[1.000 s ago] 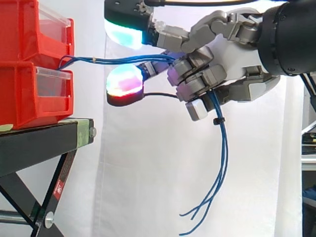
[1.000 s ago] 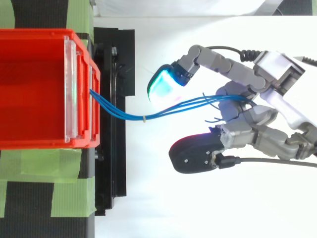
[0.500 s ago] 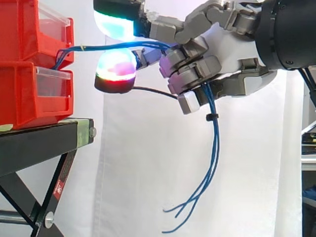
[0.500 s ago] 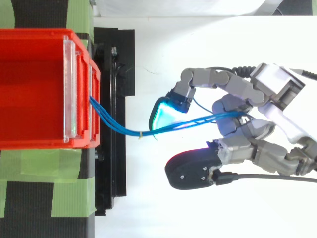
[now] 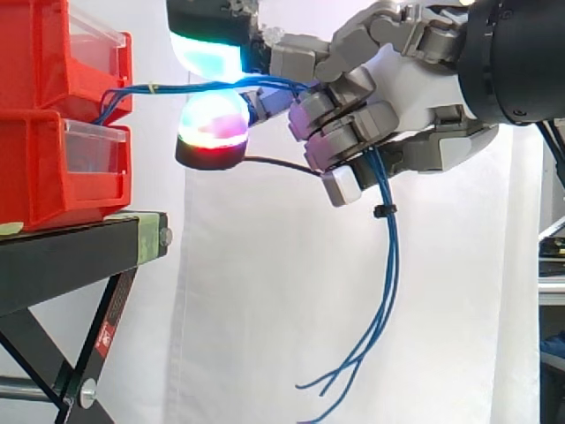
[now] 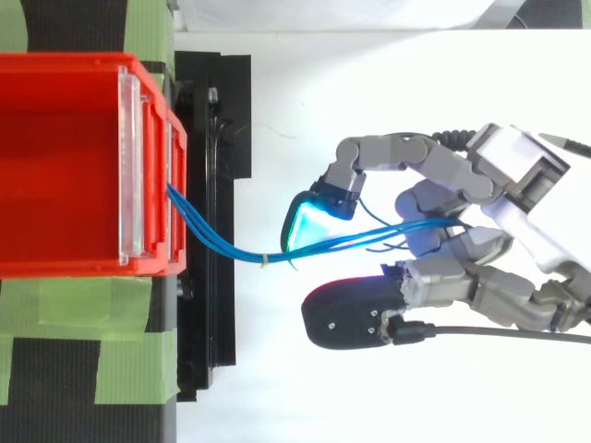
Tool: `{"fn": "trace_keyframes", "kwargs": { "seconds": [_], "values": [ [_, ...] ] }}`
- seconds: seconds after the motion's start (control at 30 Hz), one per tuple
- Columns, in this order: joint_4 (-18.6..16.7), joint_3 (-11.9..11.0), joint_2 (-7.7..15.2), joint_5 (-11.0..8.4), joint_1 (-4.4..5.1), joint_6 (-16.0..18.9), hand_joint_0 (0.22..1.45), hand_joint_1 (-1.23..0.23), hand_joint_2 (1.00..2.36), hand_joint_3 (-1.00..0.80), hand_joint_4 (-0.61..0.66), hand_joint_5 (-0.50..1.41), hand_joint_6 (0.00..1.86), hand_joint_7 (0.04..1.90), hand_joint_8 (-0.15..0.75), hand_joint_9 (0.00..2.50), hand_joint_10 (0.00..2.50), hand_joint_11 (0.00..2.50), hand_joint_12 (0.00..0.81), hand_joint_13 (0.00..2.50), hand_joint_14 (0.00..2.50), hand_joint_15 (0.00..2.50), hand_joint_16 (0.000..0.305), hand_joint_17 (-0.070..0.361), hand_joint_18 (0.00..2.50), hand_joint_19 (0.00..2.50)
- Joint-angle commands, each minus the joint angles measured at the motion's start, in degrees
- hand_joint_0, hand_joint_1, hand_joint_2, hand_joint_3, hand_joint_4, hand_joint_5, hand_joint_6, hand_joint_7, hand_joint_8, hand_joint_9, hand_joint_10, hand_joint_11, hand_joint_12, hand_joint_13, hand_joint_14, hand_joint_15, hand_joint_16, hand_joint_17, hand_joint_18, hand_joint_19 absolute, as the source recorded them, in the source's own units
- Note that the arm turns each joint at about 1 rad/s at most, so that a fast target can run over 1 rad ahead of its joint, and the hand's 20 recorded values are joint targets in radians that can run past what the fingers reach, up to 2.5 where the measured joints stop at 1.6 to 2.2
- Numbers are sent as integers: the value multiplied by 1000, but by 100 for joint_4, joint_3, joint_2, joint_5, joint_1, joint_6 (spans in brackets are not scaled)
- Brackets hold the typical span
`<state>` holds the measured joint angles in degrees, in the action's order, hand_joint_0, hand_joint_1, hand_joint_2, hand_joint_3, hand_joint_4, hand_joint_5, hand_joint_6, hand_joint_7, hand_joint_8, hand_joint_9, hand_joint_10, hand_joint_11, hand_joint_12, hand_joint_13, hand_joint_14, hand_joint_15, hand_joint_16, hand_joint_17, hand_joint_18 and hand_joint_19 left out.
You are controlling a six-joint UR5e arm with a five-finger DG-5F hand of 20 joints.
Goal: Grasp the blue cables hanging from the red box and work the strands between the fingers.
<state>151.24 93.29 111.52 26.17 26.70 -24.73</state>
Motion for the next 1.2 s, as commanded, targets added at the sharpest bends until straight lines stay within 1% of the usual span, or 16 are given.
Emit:
{"fn": "trace_keyframes", "kwargs": {
  "seconds": [0.0, 0.07, 0.23, 0.3, 0.37, 0.43, 0.47, 0.57, 0.67, 0.73, 0.8, 0.83, 1.0, 1.03, 1.1, 1.17],
  "values": [
    [-113, -4, 1, -77, -16, -164, 871, -603, 1005, -878, 166, 163, 552, 1238, 439, 1051, 2500, 2500, 486, 1472, 2500, 1590, 56, 125, 1788, 833],
    [-236, -4, 1, -86, -33, -278, 869, -600, 1006, -883, 174, 170, 541, 1241, 439, 1051, 2500, 2500, 486, 1472, 2500, 1590, 56, 125, 1788, 833],
    [-394, 5, 1, -86, -59, -516, 866, -598, 1005, -889, 175, 177, 529, 1245, 439, 1051, 2500, 2500, 486, 1472, 2500, 1590, 56, 125, 1788, 833],
    [-429, -4, 1, -86, -59, -577, 866, -598, 1005, -889, 170, 172, 521, 1257, 439, 1051, 2500, 2500, 486, 1472, 2500, 1590, 56, 125, 1788, 833],
    [-561, -4, 1, -86, -68, -753, 865, -602, 1005, -879, 169, 170, 521, 1255, 439, 1051, 2500, 2500, 486, 1472, 2500, 1590, 56, 125, 1788, 833],
    [-587, 5, 1, -86, -59, -797, 864, -606, 1006, -875, 168, 161, 527, 1250, 439, 1051, 2500, 2500, 486, 1472, 2500, 1590, 56, 125, 1788, 833],
    [-693, -4, 1, -130, -68, -911, 866, -614, 1006, -874, 171, 154, 532, 1260, 439, 1051, 2500, 2500, 486, 1472, 2500, 1590, 56, 125, 1788, 833],
    [-754, -4, 1, -183, -68, -990, 878, -630, 1008, -834, 173, 140, 564, 1256, 439, 1051, 2500, 2500, 486, 1472, 2500, 1590, 56, 125, 1788, 833],
    [-825, -4, 1, -209, -68, -1078, 892, -637, 1012, -738, 161, 113, 673, 1219, 439, 1051, 2500, 2500, 486, 1472, 2500, 1590, 56, 125, 1788, 833],
    [-904, 5, 1, -209, -68, -1166, 894, -637, 1013, -696, 157, 105, 698, 1225, 439, 1051, 2500, 2500, 486, 1472, 2500, 1590, 56, 125, 1788, 833],
    [-948, -4, 1, -209, -68, -1210, 898, -640, 1017, -587, 160, 70, 797, 1174, 439, 1051, 2500, 2500, 486, 1472, 2500, 1590, 56, 125, 1788, 833],
    [-1000, -4, 1, -209, -68, -1280, 901, -640, 1019, -569, 158, 66, 810, 1164, 439, 1051, 2500, 2500, 486, 1472, 2500, 1590, 56, 125, 1788, 833],
    [-1150, -4, 1, -209, -59, -1412, 889, -630, 1023, -329, 147, 35, 888, 1176, 439, 1051, 2500, 2500, 486, 1472, 2500, 1590, 56, 125, 1788, 833],
    [-1159, -4, 1, -209, -59, -1421, 890, -627, 1023, -309, 146, 32, 901, 1167, 439, 1051, 2500, 2500, 486, 1472, 2500, 1590, 56, 125, 1788, 833],
    [-1194, -4, 1, -209, -51, -1439, 903, -607, 1018, -163, 182, 9, 1019, 1100, 439, 1051, 2500, 2500, 486, 1472, 2500, 1590, 56, 125, 1788, 833],
    [-1229, -4, 1, -209, -51, -1465, 924, -590, 1012, -62, 199, 9, 1044, 1072, 439, 1051, 2500, 2500, 486, 1472, 2500, 1590, 56, 125, 1788, 833]
  ]
}}
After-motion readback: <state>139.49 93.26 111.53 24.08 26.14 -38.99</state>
